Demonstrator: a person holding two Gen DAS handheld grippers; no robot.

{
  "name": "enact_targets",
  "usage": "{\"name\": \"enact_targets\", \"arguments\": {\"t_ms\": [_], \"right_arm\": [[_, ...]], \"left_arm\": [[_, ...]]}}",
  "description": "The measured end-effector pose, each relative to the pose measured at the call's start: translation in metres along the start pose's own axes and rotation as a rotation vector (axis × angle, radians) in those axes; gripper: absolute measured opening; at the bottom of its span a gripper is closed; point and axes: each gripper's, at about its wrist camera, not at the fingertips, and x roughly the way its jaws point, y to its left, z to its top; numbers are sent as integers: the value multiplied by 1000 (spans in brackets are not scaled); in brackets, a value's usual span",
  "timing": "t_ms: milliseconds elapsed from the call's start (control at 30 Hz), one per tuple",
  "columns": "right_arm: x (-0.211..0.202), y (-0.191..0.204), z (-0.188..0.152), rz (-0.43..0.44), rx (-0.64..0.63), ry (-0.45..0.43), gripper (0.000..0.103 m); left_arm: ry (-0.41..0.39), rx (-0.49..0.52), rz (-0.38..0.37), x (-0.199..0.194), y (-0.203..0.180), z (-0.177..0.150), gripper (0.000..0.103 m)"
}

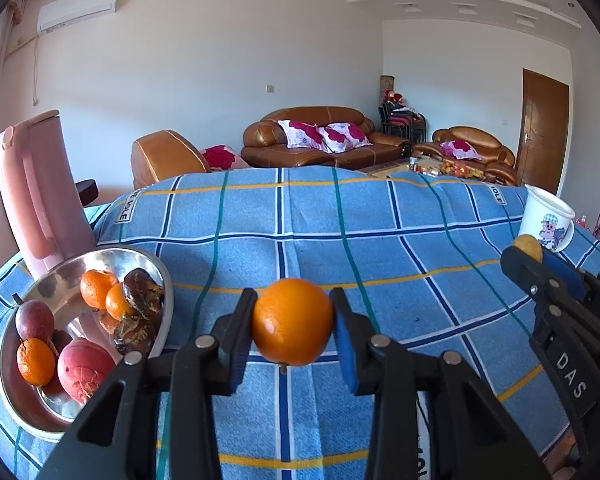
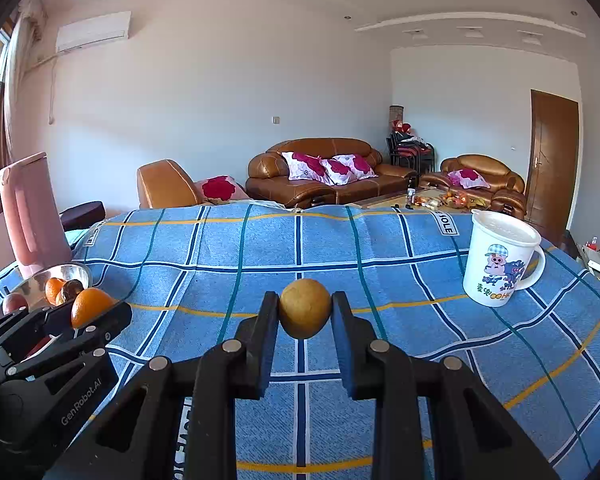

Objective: Organize fruits
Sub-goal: 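Lift the orange with the left tool while the right tool lifts the yellow-green fruit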

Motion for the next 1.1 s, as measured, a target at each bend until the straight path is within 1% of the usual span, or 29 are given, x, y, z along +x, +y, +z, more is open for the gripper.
{"name": "enact_targets", "arguments": {"t_ms": [600,867,1100], "right_arm": [[-16,14,-4,-4,-22,-14,29],[-19,21,-6,-2,-24,-16,29],[-20,28,-7,7,-22,-16,29]], "left_arm": [[5,-9,-21,-13,13,-6,38],[-4,9,-29,-20,13,-10,38],[-7,8,-24,-24,18,-11,38]]}}
